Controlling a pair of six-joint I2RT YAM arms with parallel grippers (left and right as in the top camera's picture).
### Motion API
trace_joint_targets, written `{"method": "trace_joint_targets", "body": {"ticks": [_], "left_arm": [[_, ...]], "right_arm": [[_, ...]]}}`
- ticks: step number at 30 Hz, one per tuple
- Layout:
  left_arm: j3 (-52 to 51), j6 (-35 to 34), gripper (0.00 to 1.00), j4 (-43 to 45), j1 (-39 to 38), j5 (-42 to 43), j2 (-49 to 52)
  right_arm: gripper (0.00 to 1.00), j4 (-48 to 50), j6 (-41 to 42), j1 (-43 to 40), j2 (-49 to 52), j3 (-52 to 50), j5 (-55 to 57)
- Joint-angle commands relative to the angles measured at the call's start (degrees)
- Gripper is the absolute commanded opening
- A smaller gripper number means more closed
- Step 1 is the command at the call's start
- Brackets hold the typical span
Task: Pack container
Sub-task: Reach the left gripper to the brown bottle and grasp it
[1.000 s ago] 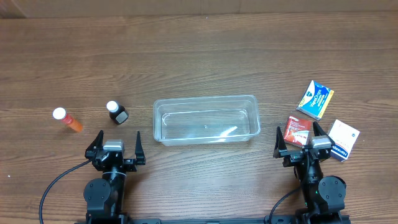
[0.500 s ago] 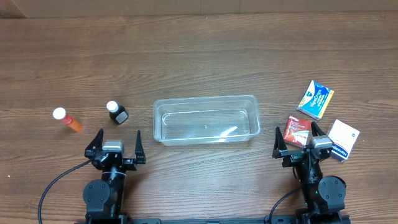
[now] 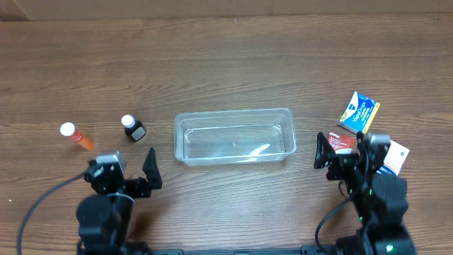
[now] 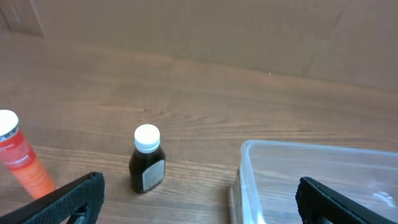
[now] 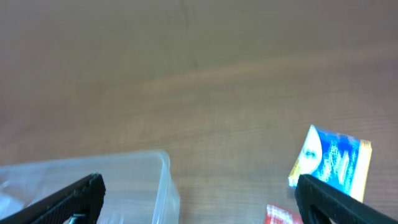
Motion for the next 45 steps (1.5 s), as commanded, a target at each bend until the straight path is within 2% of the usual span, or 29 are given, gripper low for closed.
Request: {"method": "trace_joint_targets", "body": {"ticks": [1, 4, 8, 11, 13, 18, 25, 32, 40, 42, 45], "left_arm": [[11.4, -2.5, 1.00, -5.5, -0.3, 0.2, 13.0], [20.7, -2.5, 1.00, -13.3, -0.4, 0.2, 24.3], [36.9, -0.6, 1.00, -28.9, -0.3, 0.2, 40.8], [48.9, -0.5, 1.00, -40.2, -0.4, 1.1, 50.4], [54.1, 0.2, 1.00, -43.7, -0.3, 0.8, 53.9], [60.4, 1.7, 1.00, -42.7, 0.5, -1.6, 59.0], [60.8, 10.7, 1.00, -42.3, 3.5, -1.9, 71.2], [60.8, 14.2, 1.00, -40.1, 4.6, -1.3, 82.3], [60.8, 14.7, 0.99, -37.9, 4.6, -1.3, 90.4], [60.8, 14.2, 0.95, -38.0, 4.6, -1.2, 92.3], [60.8, 14.0, 0.82, -38.2, 4.6, -1.2, 93.2]], "right_arm": [[1.00, -7.0, 1.7, -0.3, 11.4, 13.7, -0.3], [1.00, -15.6, 1.3, -0.4, 20.6, 24.1, -0.2], [1.00, -27.0, -0.9, -0.4, 32.6, 35.6, -0.3], [1.00, -33.3, -1.7, -0.4, 39.1, 39.5, -0.3], [1.00, -33.2, -1.7, -0.4, 40.9, 39.6, -0.3], [1.00, -33.0, -1.5, -0.4, 42.2, 39.6, 0.3], [1.00, -33.0, -1.5, -0.4, 42.2, 39.6, 0.3], [1.00, -33.0, -1.5, -0.4, 42.2, 39.6, 0.4], [1.00, -33.0, -1.5, -0.4, 42.2, 39.6, 0.4], [1.00, -33.0, -1.5, -0.4, 42.2, 39.6, 0.4], [1.00, -33.0, -1.5, -0.4, 42.2, 39.6, 0.4]]}}
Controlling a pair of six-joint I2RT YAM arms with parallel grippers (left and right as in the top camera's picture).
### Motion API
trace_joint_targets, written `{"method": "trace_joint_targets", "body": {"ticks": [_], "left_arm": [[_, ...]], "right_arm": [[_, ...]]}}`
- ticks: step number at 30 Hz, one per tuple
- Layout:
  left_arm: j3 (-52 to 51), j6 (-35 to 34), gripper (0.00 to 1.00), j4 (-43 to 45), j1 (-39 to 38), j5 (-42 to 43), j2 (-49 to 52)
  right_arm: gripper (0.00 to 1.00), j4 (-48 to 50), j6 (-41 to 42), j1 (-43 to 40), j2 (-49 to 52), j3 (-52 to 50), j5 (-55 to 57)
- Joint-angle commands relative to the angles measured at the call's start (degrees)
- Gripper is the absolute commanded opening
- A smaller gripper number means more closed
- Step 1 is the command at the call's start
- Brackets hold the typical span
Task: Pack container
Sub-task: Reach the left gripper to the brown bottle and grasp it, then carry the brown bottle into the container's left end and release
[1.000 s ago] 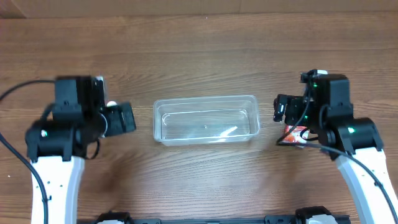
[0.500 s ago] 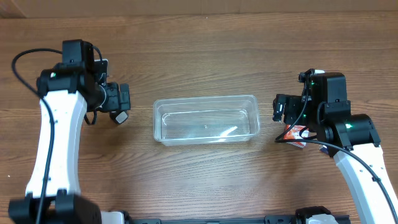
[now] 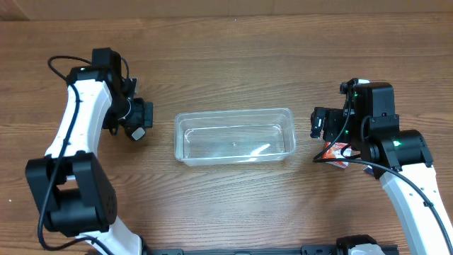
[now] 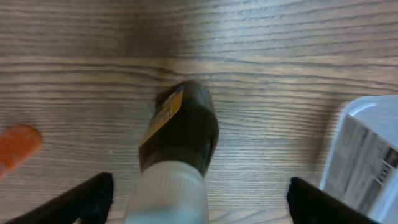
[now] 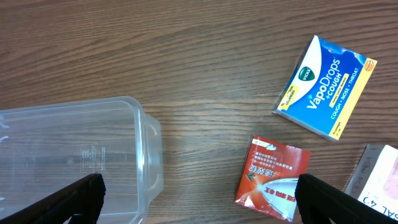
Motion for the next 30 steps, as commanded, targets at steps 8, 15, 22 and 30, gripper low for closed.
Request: {"method": "trace_joint_targets", "body": {"ticks": [8, 15, 22, 30], "left_arm": [[1.0, 0.4, 0.56, -0.5, 0.2, 0.0, 1.4], [1.0, 0.4, 0.29, -1.3, 0.2, -0.5, 1.4], [1.3, 0.3, 0.06, -1.7, 0.2, -0.6, 1.3], [13.0, -7.3, 0.04, -9.9, -1.2, 1.0, -3.2]], "right_arm": [[1.00, 0.3, -0.2, -0.1, -0.2, 2.1, 1.1], [1.00, 0.3, -0.2, -0.1, 0.2, 2.1, 1.1], [1.00, 0.3, -0.2, -0.1, 0.5, 2.1, 1.1], [1.00, -1.1, -0.2, -0.1, -0.7, 2.7, 1.8]]}}
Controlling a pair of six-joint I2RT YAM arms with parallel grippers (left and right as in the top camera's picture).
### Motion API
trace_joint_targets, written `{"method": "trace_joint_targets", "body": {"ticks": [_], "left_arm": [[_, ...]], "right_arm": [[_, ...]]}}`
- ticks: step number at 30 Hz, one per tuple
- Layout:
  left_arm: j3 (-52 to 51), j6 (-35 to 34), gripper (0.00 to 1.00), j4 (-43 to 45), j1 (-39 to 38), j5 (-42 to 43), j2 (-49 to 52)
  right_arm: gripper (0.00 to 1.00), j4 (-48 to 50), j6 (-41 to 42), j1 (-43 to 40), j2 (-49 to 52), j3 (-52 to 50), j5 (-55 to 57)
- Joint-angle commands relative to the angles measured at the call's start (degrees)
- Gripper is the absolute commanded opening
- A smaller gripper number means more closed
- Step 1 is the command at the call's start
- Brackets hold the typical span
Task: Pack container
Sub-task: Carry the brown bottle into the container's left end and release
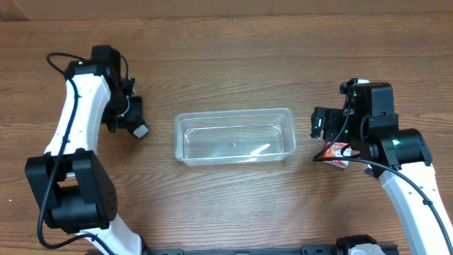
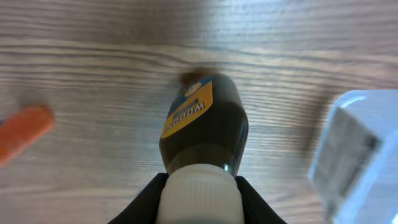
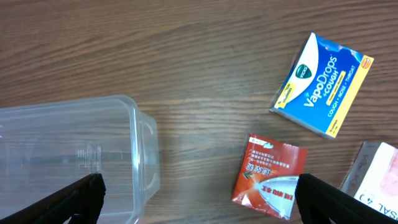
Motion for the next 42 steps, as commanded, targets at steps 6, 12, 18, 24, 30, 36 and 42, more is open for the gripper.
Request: {"method": "trace_joint_targets", "body": {"ticks": [6, 12, 18, 24, 30, 36, 42], "left_arm": [[11.4, -19.5, 0.04, -10.4, -9.1, 8.0, -13.0], [10.6, -44.7, 0.04, -14.8, -20.0, 7.9, -15.0], [3.3, -55.1, 0.04, -6.2, -28.2, 0.9, -14.9], [-8.3, -63.9, 0.04, 4.5, -29.0, -1.2, -14.1], [-12.2, -68.9, 0.04, 9.7, -29.1, -5.0, -11.7], [-12.2, -69.0, 0.04, 13.4, -29.1, -5.5, -8.3], [-12.2, -68.9, 0.13, 13.3, -29.1, -4.5, -5.9]], "right_arm": [[1.00, -3.5, 3.1, -1.6, -4.6, 5.1, 7.0], [1.00, -3.7, 4.4, -4.3, -5.1, 5.1, 5.0], [1.00, -3.7, 4.4, -4.3, -5.1, 5.1, 3.4], [1.00, -3.7, 4.4, -4.3, -5.1, 5.1, 2.8], [1.00, -3.7, 4.4, -4.3, -5.1, 5.1, 2.8], [1.00, -3.7, 4.4, -4.3, -5.1, 5.1, 2.8], [1.00, -3.7, 4.4, -4.3, -5.1, 5.1, 2.9]]}}
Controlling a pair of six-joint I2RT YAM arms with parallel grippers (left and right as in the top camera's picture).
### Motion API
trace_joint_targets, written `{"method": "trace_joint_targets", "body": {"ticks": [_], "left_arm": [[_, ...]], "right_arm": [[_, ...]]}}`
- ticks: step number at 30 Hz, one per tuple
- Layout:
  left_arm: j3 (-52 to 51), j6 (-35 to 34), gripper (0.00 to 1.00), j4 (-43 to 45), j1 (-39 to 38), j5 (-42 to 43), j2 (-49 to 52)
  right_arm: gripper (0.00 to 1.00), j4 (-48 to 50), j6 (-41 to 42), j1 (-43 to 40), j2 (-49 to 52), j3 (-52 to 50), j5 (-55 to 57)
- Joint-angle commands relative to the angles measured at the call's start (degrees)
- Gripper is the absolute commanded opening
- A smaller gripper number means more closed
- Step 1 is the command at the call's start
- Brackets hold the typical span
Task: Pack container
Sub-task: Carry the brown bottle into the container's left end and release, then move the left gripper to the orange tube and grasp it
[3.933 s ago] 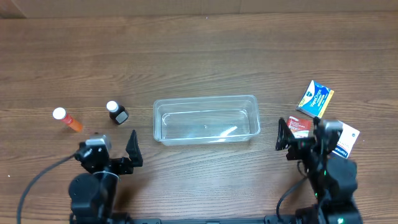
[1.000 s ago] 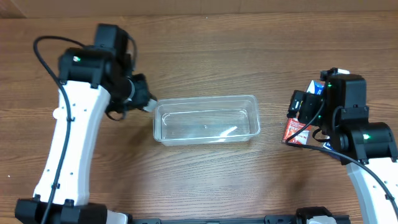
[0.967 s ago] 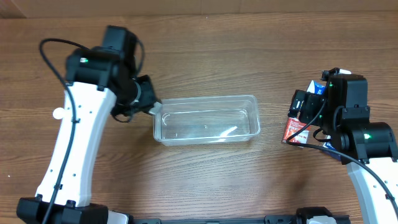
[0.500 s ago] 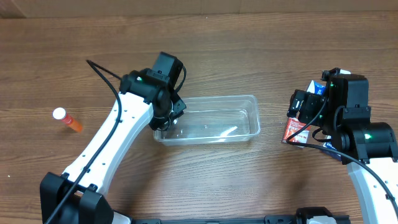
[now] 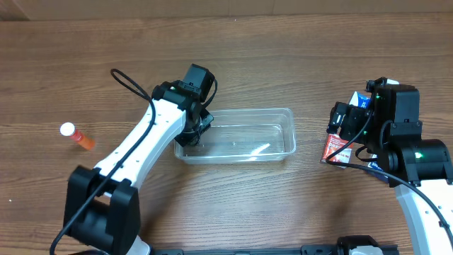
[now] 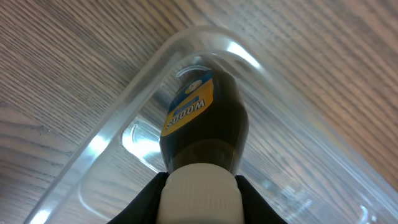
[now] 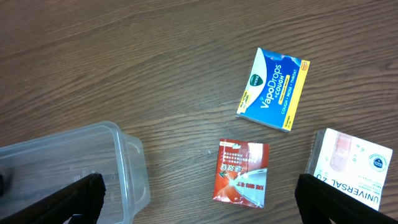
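Note:
My left gripper point(image 6: 200, 200) is shut on the white cap of a dark brown bottle point(image 6: 202, 118) with a yellow and blue label. It holds the bottle upright at the left end of the clear plastic container point(image 5: 287, 117). In the overhead view the left gripper point(image 5: 195, 127) hides the bottle. My right gripper point(image 7: 199, 205) is open, right of the container point(image 7: 127, 165), high above a red sachet point(image 7: 241, 172), with nothing between its fingers.
A blue and yellow VapoDrops box point(image 7: 272, 89) lies beyond the sachet, and a white box point(image 7: 351, 165) lies to its right. An orange tube with a white cap point(image 5: 76, 137) lies far left on the wooden table point(image 5: 233, 57).
My left gripper has carried the bottle from the table left of the container to the container's left end. My right gripper has shifted a little to the right, so the sachet now lies more centrally below it.
Both arms sat low at the near edge, grippers open, with the bottle standing beside the orange tube. Then the left gripper was open around the bottle and the right hung above the sachet. The left then shut on the cap and now holds it at the container.

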Motion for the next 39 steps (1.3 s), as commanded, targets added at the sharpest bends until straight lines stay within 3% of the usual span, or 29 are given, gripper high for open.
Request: {"method": "trace_joint_targets", "body": {"ticks": [1, 4, 8, 13, 18, 21, 24, 27, 33, 39], "left_arm": [[0.1, -0.9, 0.22, 0.2, -0.1, -0.3, 0.6], [0.1, -0.5, 0.49, 0.2, -0.1, -0.3, 0.6], [0.6, 2.1, 0.70, 1.2, -0.1, -0.3, 0.6], [5.4, 9.3, 0.75, 1.1, -0.1, -0.5, 0.5], [18.8, 14.8, 0.80, -6.6, 0.0, -3.8, 0.5], [28.3, 15.2, 1.00, -16.1, 0.3, -11.7, 0.5], [36.4, 17.4, 1.00, -27.5, 3.8, -16.2, -0.2], [36.9, 20.2, 1.00, -33.3, 9.7, -18.0, -2.7], [34.8, 23.9, 1.00, -34.1, 24.5, -17.5, -8.8], [32.8, 30.9, 1.00, -33.0, 38.0, -11.2, -9.2]], "right_arm": [[1.00, 0.3, 0.2, -0.2, -0.5, 1.6, -0.5], [1.00, 0.3, 0.2, -0.2, -0.5, 1.6, -0.5], [1.00, 0.3, 0.2, -0.2, -0.5, 1.6, -0.5], [1.00, 0.3, 0.2, -0.2, -0.5, 1.6, -0.4], [1.00, 0.3, 0.2, -0.2, -0.5, 1.6, -0.4], [1.00, 0.3, 0.2, -0.2, -0.5, 1.6, -0.4], [1.00, 0.3, 0.2, -0.2, -0.5, 1.6, -0.4], [1.00, 0.4, 0.2, -0.2, -0.4, 1.6, -0.4], [1.00, 0.5, 0.2, -0.2, -0.2, 1.6, -0.4], [1.00, 0.5, 0.2, -0.2, 0.1, 1.6, -0.5]]}}
